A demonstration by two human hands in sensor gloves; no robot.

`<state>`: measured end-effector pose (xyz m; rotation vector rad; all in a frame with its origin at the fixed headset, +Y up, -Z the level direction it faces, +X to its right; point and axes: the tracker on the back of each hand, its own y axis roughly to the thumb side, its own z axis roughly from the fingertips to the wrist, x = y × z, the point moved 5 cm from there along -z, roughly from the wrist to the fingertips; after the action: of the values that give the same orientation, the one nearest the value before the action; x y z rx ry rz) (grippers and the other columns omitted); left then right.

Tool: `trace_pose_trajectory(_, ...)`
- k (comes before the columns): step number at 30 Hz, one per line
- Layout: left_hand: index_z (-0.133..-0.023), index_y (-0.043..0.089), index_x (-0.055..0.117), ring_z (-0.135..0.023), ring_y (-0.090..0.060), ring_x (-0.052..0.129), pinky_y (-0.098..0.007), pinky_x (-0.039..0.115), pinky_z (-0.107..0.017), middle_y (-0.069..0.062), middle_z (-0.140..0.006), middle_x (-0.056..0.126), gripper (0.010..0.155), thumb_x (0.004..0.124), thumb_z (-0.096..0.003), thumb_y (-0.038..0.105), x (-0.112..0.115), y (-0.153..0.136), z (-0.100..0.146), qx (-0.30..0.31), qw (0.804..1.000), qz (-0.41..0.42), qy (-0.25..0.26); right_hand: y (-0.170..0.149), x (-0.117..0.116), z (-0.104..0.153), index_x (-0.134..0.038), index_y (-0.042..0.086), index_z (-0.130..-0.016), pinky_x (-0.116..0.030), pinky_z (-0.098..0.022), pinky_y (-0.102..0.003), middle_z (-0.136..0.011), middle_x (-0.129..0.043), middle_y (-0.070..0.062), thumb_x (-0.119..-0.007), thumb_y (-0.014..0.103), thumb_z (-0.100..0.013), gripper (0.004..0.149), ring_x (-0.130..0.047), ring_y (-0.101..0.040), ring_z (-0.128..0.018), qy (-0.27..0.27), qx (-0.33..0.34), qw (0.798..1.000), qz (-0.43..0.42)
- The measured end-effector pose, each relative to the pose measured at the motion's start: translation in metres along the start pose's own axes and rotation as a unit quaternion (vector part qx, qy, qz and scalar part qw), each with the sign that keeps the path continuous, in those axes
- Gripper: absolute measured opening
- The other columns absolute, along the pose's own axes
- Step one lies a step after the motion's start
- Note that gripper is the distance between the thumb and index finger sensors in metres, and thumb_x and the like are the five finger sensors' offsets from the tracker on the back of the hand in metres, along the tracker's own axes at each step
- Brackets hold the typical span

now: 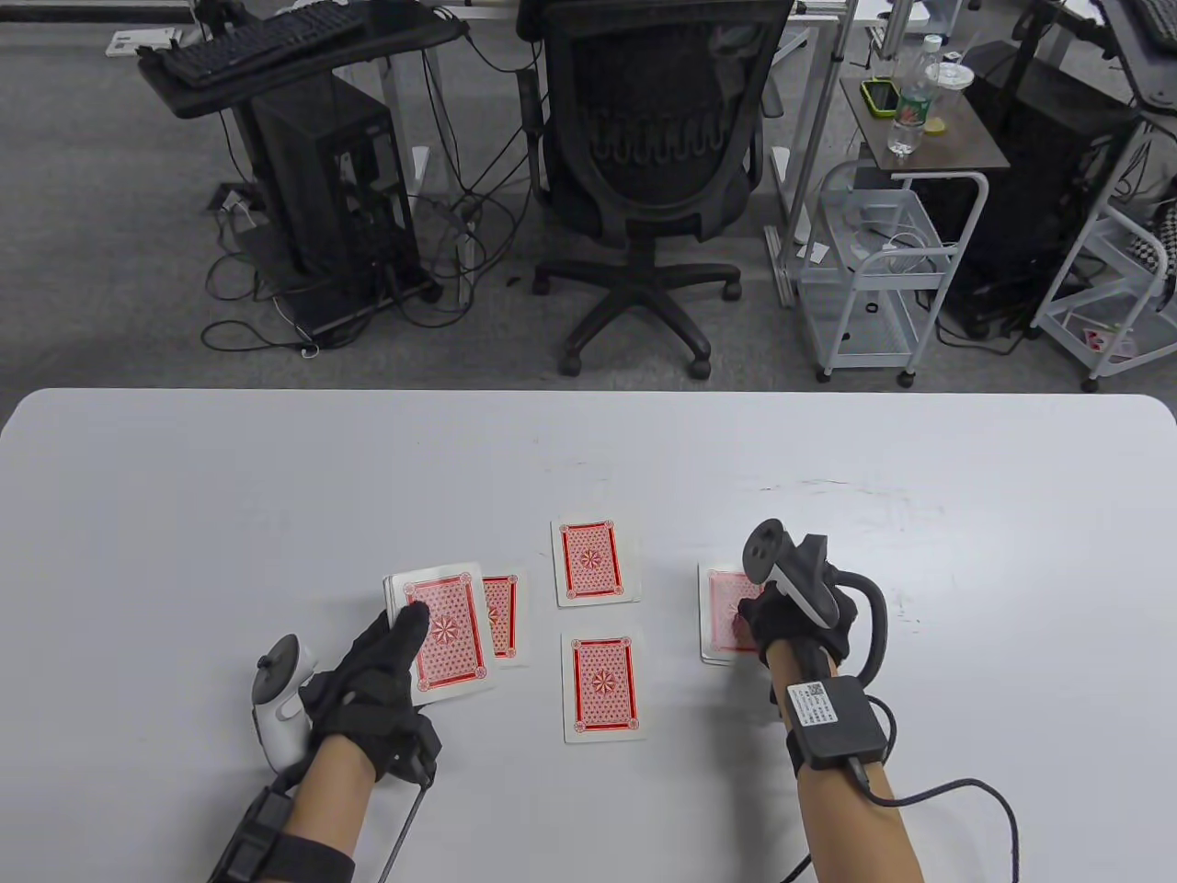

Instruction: Four-player card dealing with fan arrangement

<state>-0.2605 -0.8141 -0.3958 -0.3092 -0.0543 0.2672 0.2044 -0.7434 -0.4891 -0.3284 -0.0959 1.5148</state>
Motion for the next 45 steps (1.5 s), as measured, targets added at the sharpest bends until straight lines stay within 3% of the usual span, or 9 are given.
trace_pose_trajectory(4, -0.096, 0.034, 0.071, -0.074, -0.025, 0.103, -0.044, 0.091, -0.048, 0.009, -0.091, 0.089, 0.05, 0.08, -0.0502, 0.053, 0.004, -0.001, 0.0, 0.002, 1.0, 0.0, -0.004, 0.032, 0.029, 0.029, -0.057, 0.009, -0.105, -0.071, -0.053, -0.057, -0.083, -0.081, -0.007, -0.083, 0.049, -0.05, 0.073, -0.099, -0.021, -0.05, -0.008, 0.076, 0.992, -0.104)
trace_pose_trajectory(7, -0.095, 0.033, 0.071, -0.073, -0.025, 0.103, -0.044, 0.091, -0.048, 0.009, -0.09, 0.09, 0.05, 0.081, -0.0499, 0.053, 0.013, -0.002, 0.002, 0.005, 1.0, -0.003, -0.01, 0.074, 0.036, 0.061, -0.058, 0.008, -0.104, -0.071, -0.053, -0.058, -0.084, -0.08, -0.008, -0.081, 0.047, -0.053, 0.069, -0.099, -0.023, -0.053, 0.019, 0.161, 0.958, -0.237)
trace_pose_trajectory(11, -0.095, 0.033, 0.072, -0.073, -0.025, 0.103, -0.044, 0.091, -0.047, 0.009, -0.09, 0.09, 0.05, 0.081, -0.0495, 0.053, 0.028, -0.005, 0.005, 0.003, 0.999, -0.008, -0.032, 0.13, 0.023, 0.098, -0.059, 0.007, -0.104, -0.07, -0.053, -0.059, -0.084, -0.08, -0.009, -0.081, 0.047, -0.054, 0.067, -0.099, -0.025, -0.055, 0.07, 0.25, 0.893, -0.367)
trace_pose_trajectory(15, -0.094, 0.034, 0.073, -0.071, -0.024, 0.104, -0.043, 0.092, -0.046, 0.009, -0.088, 0.091, 0.05, 0.082, -0.0489, 0.053, 0.044, -0.011, 0.007, 0.001, 0.999, -0.02, -0.051, 0.168, -0.002, 0.12, -0.058, 0.008, -0.102, -0.069, -0.054, -0.061, -0.084, -0.078, -0.006, -0.086, 0.05, -0.048, 0.074, -0.097, -0.026, -0.06, 0.089, 0.288, 0.873, -0.384)
trace_pose_trajectory(21, -0.094, 0.034, 0.073, -0.072, -0.025, 0.104, -0.043, 0.092, -0.047, 0.009, -0.088, 0.091, 0.05, 0.081, -0.0481, 0.053, 0.049, -0.017, 0.007, -0.008, 0.998, -0.035, -0.057, 0.159, -0.012, 0.117, -0.073, 0.01, -0.09, -0.074, -0.052, -0.058, -0.068, -0.09, 0.001, -0.093, 0.038, -0.043, 0.058, -0.106, -0.019, -0.047, 0.077, 0.254, 0.874, -0.408)
trace_pose_trajectory(27, -0.094, 0.033, 0.073, -0.072, -0.025, 0.104, -0.044, 0.092, -0.046, 0.008, -0.089, 0.091, 0.05, 0.081, -0.0484, 0.052, 0.048, -0.014, 0.004, -0.006, 0.998, -0.023, -0.063, 0.134, -0.012, 0.104, -0.067, 0.003, -0.096, -0.08, -0.045, -0.051, -0.066, -0.092, 0.0, -0.092, 0.033, -0.044, 0.065, -0.104, -0.016, -0.033, 0.122, 0.244, 0.837, -0.474)
trace_pose_trajectory(31, -0.095, 0.033, 0.072, -0.072, -0.026, 0.104, -0.044, 0.092, -0.046, 0.008, -0.089, 0.091, 0.05, 0.081, -0.0487, 0.052, 0.026, -0.015, 0.004, -0.021, 0.999, -0.032, -0.022, 0.111, -0.009, 0.095, -0.057, 0.0, -0.102, -0.078, -0.043, -0.051, -0.07, -0.088, -0.002, -0.09, 0.034, -0.047, 0.072, -0.099, -0.013, -0.027, 0.13, 0.23, 0.862, -0.433)
trace_pose_trajectory(39, -0.095, 0.033, 0.072, -0.072, -0.026, 0.103, -0.044, 0.092, -0.047, 0.008, -0.09, 0.09, 0.05, 0.081, -0.0494, 0.052, 0.01, -0.015, 0.003, -0.029, 0.999, -0.032, 0.003, 0.105, -0.033, 0.089, -0.052, -0.001, -0.104, -0.079, -0.043, -0.05, -0.069, -0.085, -0.001, -0.09, 0.037, -0.047, 0.078, -0.097, -0.009, -0.026, 0.09, 0.164, 0.968, -0.17)
trace_pose_trajectory(45, -0.095, 0.032, 0.072, -0.071, -0.026, 0.104, -0.044, 0.092, -0.046, 0.007, -0.089, 0.091, 0.05, 0.081, -0.0496, 0.052, 0.013, -0.017, 0.003, -0.033, 0.999, -0.043, 0.0, 0.114, -0.046, 0.088, -0.056, 0.003, -0.104, -0.08, -0.041, -0.047, -0.065, -0.086, 0.003, -0.088, 0.048, -0.048, 0.078, -0.094, -0.005, -0.022, 0.068, 0.132, 0.989, 0.004)
